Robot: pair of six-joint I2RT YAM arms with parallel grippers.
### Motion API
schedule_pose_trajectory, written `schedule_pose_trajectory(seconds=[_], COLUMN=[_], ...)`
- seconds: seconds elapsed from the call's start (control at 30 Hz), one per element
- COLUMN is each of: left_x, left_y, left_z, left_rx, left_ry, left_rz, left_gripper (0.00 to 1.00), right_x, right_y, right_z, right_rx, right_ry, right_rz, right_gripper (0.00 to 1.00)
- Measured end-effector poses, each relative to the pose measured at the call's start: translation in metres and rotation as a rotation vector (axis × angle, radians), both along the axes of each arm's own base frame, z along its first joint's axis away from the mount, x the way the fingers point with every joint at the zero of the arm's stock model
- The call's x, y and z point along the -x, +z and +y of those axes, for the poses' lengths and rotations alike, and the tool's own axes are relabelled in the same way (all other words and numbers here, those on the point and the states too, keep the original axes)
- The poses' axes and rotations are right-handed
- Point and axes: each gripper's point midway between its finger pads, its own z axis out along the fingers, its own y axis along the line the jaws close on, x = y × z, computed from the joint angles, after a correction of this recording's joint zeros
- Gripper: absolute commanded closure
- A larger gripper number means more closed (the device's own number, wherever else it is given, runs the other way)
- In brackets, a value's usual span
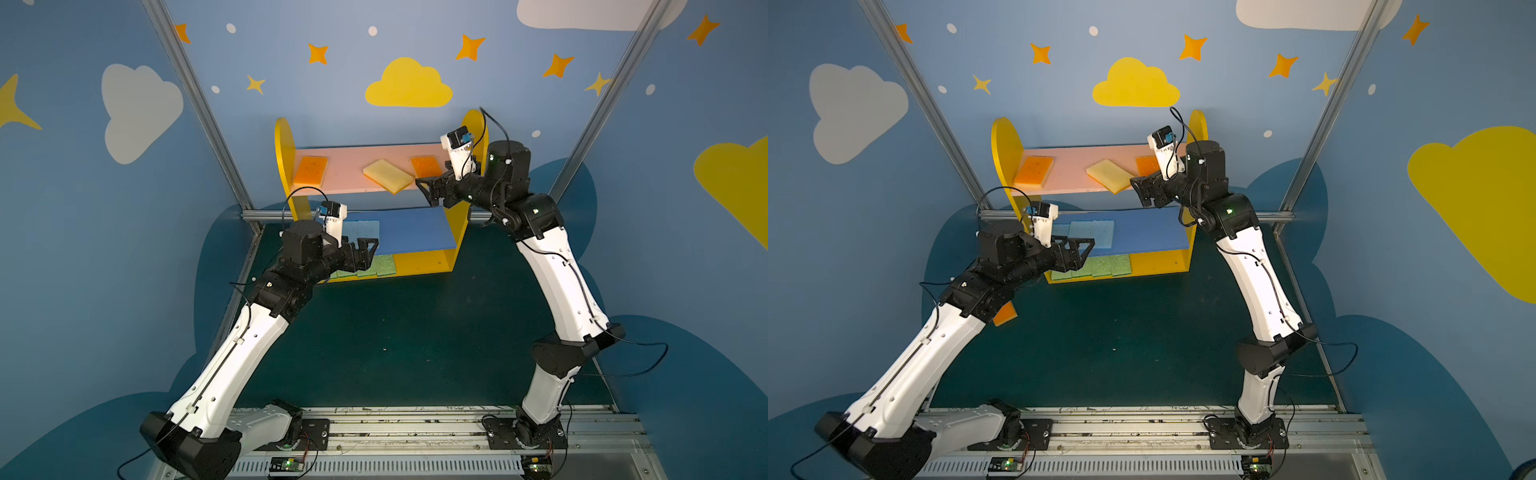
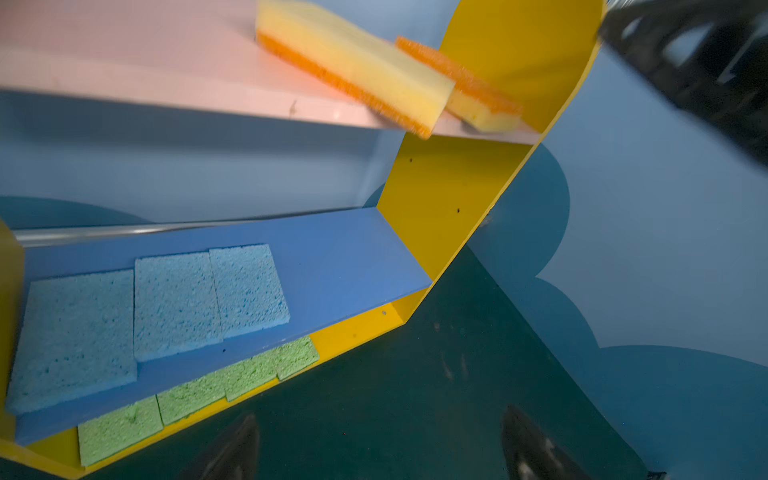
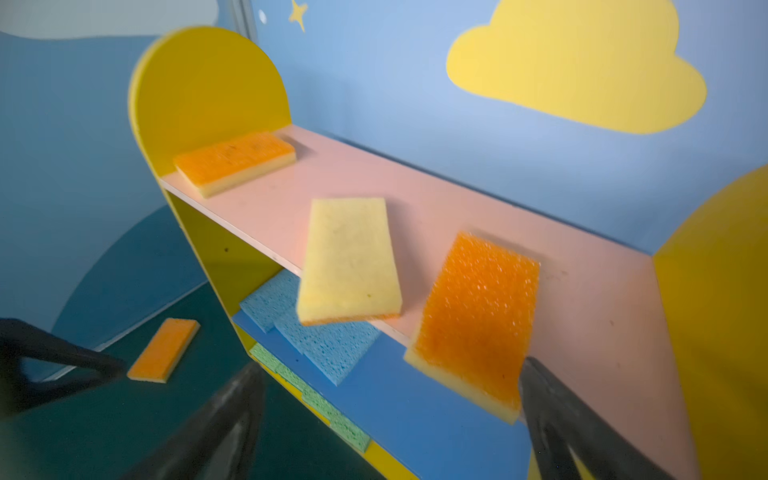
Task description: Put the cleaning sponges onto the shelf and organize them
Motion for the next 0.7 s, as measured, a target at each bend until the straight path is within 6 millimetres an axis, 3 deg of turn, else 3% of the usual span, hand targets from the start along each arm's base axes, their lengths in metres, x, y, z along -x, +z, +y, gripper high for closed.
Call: schedule_pose_trajectory(seconds=[0.13, 0.23, 0.57, 0.7], left_x=[0.008, 0.016, 0.029, 0.031], left_y=[-0.029, -0.041, -0.058, -0.067], left_z=[0.005, 0.009, 0.015, 0.015], left_rx=[0.014, 0.03, 0.064, 0.064], left_ry=[0.017, 0.029, 0.043, 0.042], left_rz=[0.047, 0.06, 0.076, 0.097], left_gripper=[0.09, 0.1, 0.1, 0.1], right_x=[0.019, 0.018, -0.032, -0.033], right_y=[0.039, 0.041, -0.047, -0.056], right_z=[0.008, 0.016, 0.061, 0.072], right_rx=[-0.032, -0.033, 0.064, 0.084], right_ry=[0.068, 0.087, 0.095, 0.104], right_rz=[-0.086, -0.099, 0.045, 0.04], right_gripper=[0.06, 0.06, 0.06, 0.06])
